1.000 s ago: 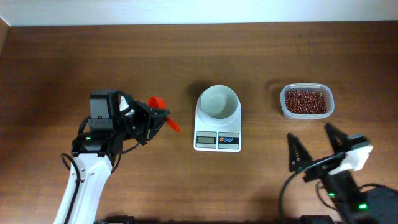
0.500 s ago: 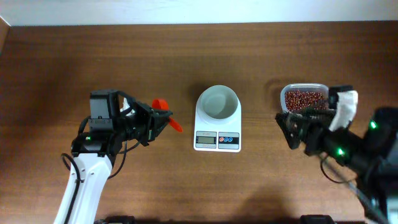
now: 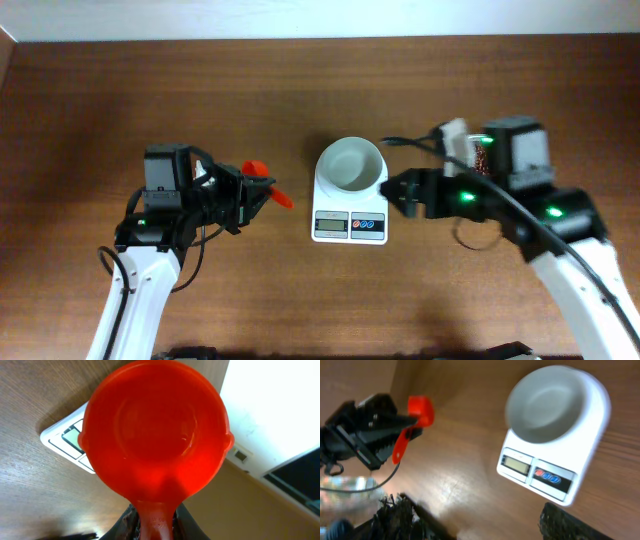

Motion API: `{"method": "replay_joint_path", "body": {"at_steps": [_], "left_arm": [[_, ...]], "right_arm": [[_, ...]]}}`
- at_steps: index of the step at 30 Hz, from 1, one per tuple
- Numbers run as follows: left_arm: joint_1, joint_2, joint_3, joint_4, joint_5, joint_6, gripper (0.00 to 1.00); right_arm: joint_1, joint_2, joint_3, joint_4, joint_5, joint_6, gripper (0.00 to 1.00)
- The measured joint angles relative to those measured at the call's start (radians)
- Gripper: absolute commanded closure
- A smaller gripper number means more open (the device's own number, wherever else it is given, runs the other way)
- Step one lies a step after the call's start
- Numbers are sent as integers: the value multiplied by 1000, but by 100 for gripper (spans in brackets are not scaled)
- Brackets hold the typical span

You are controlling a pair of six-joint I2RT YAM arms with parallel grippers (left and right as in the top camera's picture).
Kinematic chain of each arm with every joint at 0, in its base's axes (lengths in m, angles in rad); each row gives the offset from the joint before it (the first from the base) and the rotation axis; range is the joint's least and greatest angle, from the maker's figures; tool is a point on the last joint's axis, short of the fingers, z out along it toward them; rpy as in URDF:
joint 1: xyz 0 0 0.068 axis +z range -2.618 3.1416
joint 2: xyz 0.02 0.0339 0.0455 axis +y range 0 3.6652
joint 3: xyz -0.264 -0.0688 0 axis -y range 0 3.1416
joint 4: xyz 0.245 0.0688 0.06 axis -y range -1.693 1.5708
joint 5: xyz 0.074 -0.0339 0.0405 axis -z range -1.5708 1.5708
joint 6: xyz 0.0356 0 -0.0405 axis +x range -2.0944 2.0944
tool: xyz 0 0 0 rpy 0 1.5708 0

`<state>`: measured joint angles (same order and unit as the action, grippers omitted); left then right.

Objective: Scoop item into bowl and weigh 50g on scale
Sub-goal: 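Move the right gripper to the scoop handle beside the left gripper, then grasp the scoop handle with the right gripper, release with the left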

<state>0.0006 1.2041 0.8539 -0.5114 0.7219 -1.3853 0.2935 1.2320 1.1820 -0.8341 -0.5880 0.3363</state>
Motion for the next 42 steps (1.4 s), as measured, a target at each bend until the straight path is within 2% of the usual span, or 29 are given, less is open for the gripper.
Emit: {"method": "replay_joint_path", "body": {"at_steps": [6,9,13,15,21,29,33,42], "left_arm": [[-18,0,0,0,-18,-93,100],[-48,0,0,0,-47,-123,100],[-89,0,0,3,-80,-166,100],[-97,0,0,7,-84,-188,100],[-97,0,0,29,-74,-252,100],[-97,0,0,68,-37,-284,100],[-97,0,0,89,-12,-285,100],[-124,0,0,95,7,-287,100]], "right_arm": [[256,156,0,257,97,112,20],[344,195,0,326,167,148,22],[435,216,0,401,300,230,34],[464,219,0,419,358,275,34],[531,222,0,443,480,347,46],[538,228,0,443,521,406,59],[538,228,0,447,521,416,63],[538,228,0,452,520,419,64]]}}
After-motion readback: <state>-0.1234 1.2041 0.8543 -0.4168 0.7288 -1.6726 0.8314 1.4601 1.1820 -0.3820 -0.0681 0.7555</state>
